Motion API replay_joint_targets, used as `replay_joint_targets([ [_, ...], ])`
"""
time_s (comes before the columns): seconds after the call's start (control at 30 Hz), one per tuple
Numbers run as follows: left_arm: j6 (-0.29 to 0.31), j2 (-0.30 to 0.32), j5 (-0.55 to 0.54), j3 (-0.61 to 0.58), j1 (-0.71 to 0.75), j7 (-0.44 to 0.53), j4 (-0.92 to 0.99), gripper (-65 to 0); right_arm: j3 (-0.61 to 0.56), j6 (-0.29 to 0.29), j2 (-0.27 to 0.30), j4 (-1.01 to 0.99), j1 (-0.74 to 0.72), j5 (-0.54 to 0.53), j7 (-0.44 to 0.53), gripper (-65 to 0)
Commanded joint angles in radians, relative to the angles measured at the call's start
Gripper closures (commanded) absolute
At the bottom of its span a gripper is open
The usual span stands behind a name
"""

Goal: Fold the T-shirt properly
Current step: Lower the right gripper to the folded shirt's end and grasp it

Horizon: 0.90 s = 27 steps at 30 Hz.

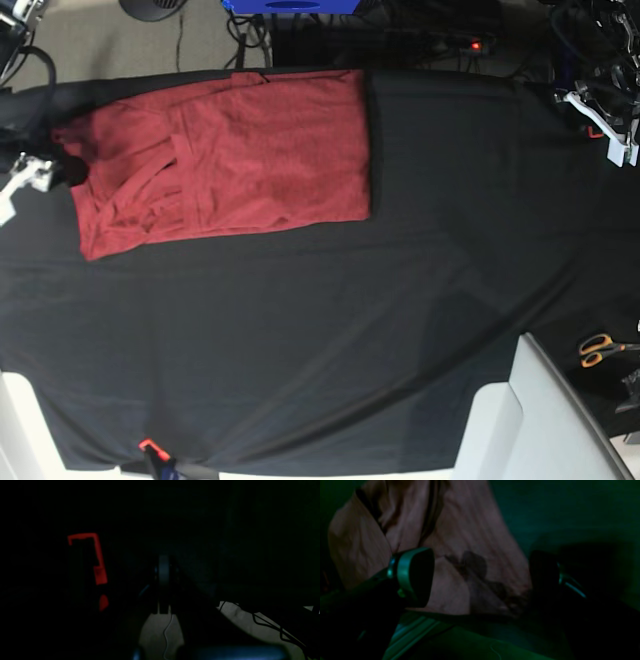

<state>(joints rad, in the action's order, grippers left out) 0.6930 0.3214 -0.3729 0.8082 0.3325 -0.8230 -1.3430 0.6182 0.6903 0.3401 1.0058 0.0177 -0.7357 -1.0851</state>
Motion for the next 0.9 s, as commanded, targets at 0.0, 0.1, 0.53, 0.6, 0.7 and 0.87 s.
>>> replay_joint_targets([
  [0.0,0.005,0.02,-0.01,0.007,0.001,0.012,-0.014,0.0,-0.007,0.008,0.023,0.014,-0.009,-0.017,0.007,-55.8],
  [0.1,0.005,0.02,-0.01,0.007,0.001,0.012,-0.014,0.0,-0.037,0.008,0.017,0.012,-0.008,-0.018,0.007,-55.8],
  [0.53,0.005,0.02,-0.01,0.009,0.003,0.012,-0.013,0.0,-0.042,0.008,0.026,0.012,-0.011,0.051,0.098,-55.8],
  [0.6,0.005,0.02,-0.01,0.007,0.012,0.014,-0.014,0.0,-0.042,0.008,0.049,0.012,-0.012,0.058,0.099,-55.8],
  [0.7,0.005,0.02,-0.01,0.007,0.015,0.014,-0.02,0.0,-0.04,0.008,0.067,0.006,-0.014,0.058,0.127,-55.8],
  [0.87,0.005,0.02,-0.01,0.009,0.015,0.014,-0.019,0.0,-0.05,0.008,0.112,-0.261,-0.077,0.061,0.213,-56.3],
])
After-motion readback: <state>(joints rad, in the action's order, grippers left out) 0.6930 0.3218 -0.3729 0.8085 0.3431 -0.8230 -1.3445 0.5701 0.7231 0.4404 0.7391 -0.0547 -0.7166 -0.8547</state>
